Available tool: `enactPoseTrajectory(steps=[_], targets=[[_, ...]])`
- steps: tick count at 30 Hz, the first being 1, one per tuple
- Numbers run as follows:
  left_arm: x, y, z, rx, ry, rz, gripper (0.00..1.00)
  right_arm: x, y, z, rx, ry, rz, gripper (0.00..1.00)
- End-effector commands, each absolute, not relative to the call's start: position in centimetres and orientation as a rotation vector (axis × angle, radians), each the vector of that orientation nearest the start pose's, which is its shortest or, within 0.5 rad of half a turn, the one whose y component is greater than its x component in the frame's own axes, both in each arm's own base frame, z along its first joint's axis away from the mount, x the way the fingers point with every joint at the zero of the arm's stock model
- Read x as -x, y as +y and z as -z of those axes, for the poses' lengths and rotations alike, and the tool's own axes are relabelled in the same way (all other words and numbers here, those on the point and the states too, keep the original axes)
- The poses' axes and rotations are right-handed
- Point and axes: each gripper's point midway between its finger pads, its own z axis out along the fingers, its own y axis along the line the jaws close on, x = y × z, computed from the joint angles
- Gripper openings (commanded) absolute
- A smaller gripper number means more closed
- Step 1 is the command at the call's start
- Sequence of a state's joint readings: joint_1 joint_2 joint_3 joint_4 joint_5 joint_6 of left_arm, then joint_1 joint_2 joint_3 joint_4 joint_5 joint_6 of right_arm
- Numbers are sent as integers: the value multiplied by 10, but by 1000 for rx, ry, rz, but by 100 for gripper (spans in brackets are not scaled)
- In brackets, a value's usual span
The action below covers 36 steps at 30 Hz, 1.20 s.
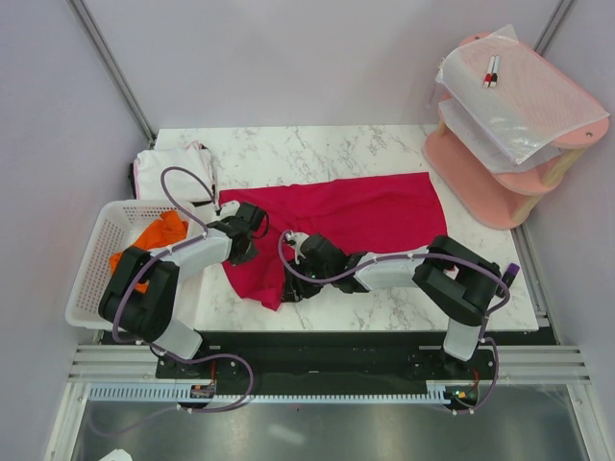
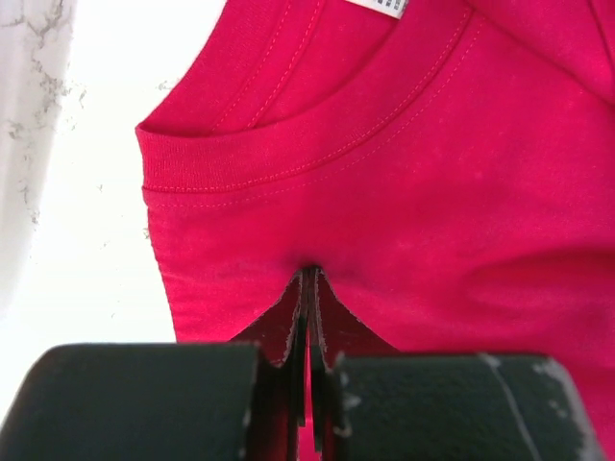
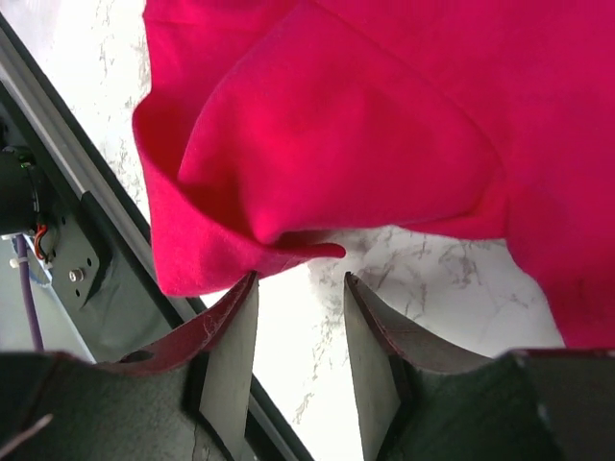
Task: Fold and stack the t-shirts
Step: Grap the side of the flattened tshirt closest away from the robot with both arms
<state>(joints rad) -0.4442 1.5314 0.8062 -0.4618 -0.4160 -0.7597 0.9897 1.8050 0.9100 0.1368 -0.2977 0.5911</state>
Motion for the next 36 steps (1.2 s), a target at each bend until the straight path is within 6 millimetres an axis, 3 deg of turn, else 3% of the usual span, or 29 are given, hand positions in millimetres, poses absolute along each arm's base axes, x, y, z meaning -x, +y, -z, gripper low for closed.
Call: enactPoseTrajectory(steps=[1,5,6,7,10,13,22,31,36], targets=[[-306,-88,-31,485,2493,-166,2,-184,414,-31,657,2414,-1071,48],[-305,-86,-26,482,2503,-183,2,-186,423,-28,644,2385,-1101,40],[-306,-85,-25,484,2504,-188,2,-187,424,-28,646,2381,-1101,35],[-306,-83,-24,485,2509,-195,2,-187,426,-30,650,2370,-1106,23],[-306,-80,-18,492,2521,-218,2,-185,427,-35,660,2350,-1101,5],[-307,-77,-12,502,2538,-237,2,-183,426,-46,679,2321,-1074,0],[-319,-72,-2,512,2558,-277,2,-166,429,-92,750,2249,-1052,0],[-334,-64,-9,531,2537,-282,2,-126,445,-110,963,2238,-1051,0],[-341,-54,-17,543,2522,-285,2,-114,458,-125,1044,2204,-1040,1]])
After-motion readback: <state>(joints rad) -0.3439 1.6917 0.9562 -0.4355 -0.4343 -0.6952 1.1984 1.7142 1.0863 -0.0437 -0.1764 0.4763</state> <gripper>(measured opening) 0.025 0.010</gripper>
